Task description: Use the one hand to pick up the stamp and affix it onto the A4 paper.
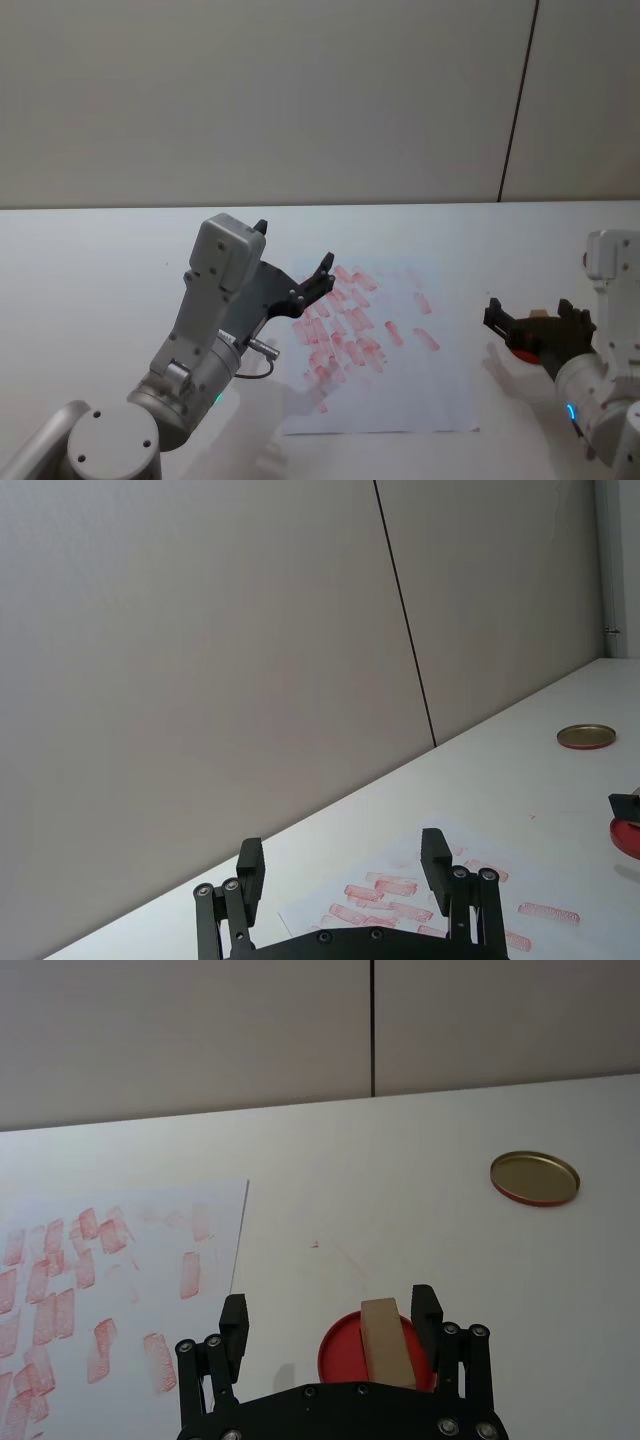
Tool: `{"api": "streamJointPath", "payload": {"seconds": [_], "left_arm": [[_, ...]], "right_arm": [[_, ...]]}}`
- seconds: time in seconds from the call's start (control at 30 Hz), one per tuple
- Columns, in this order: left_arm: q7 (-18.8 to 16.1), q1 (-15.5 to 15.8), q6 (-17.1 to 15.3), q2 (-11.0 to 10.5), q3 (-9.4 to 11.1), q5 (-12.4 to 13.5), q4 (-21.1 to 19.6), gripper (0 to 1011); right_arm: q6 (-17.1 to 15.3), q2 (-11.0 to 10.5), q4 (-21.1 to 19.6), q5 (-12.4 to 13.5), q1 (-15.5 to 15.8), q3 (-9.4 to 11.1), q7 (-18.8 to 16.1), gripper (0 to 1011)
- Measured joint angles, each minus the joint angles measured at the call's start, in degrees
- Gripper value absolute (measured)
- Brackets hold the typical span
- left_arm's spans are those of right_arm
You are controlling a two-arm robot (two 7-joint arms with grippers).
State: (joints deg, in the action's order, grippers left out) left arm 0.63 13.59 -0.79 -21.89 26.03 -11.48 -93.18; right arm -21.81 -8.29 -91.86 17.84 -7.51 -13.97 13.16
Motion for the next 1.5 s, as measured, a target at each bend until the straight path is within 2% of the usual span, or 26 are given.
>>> {"api": "streamJointPath", "payload": {"seconds": [0.27, 0.4, 0.53, 0.63, 0.77, 0.83, 0.87, 0.97, 1.0, 1.1, 1.17, 1.5], "left_arm": [[0.0, 0.0, 0.0, 0.0, 0.0, 0.0, 0.0, 993], [0.0, 0.0, 0.0, 0.0, 0.0, 0.0, 0.0, 993], [0.0, 0.0, 0.0, 0.0, 0.0, 0.0, 0.0, 993], [0.0, 0.0, 0.0, 0.0, 0.0, 0.0, 0.0, 993], [0.0, 0.0, 0.0, 0.0, 0.0, 0.0, 0.0, 993], [0.0, 0.0, 0.0, 0.0, 0.0, 0.0, 0.0, 993], [0.0, 0.0, 0.0, 0.0, 0.0, 0.0, 0.0, 993], [0.0, 0.0, 0.0, 0.0, 0.0, 0.0, 0.0, 993], [0.0, 0.0, 0.0, 0.0, 0.0, 0.0, 0.0, 993], [0.0, 0.0, 0.0, 0.0, 0.0, 0.0, 0.0, 993], [0.0, 0.0, 0.0, 0.0, 0.0, 0.0, 0.0, 993], [0.0, 0.0, 0.0, 0.0, 0.0, 0.0, 0.0, 993]], "right_arm": [[-1.9, 0.5, 1.5, 0.8, -1.1, 0.7, 0.6, 994], [-2.9, 0.7, 2.1, 1.2, -1.5, 1.1, 0.7, 915], [-3.9, 0.8, 2.7, 1.4, -1.8, 1.5, 0.8, 781], [-4.4, 0.8, 3.1, 1.4, -1.9, 1.6, 0.9, 729], [-5.1, 0.9, 3.8, 1.4, -2.3, 1.9, 1.1, 570], [-5.4, 1.0, 4.1, 1.4, -2.5, 2.0, 1.1, 534], [-5.5, 1.0, 4.3, 1.3, -2.7, 2.1, 1.1, 476], [-5.8, 1.1, 4.7, 1.1, -3.0, 2.2, 1.0, 418], [-5.9, 1.1, 4.8, 1.0, -3.0, 2.2, 1.0, 349], [-6.2, 1.3, 5.1, 0.8, -3.3, 2.3, 0.9, 248], [-6.4, 1.4, 5.3, 0.6, -3.5, 2.3, 0.8, 222], [-8.3, 2.0, 6.4, 0.4, -4.3, 2.7, 1.0, 219]]}}
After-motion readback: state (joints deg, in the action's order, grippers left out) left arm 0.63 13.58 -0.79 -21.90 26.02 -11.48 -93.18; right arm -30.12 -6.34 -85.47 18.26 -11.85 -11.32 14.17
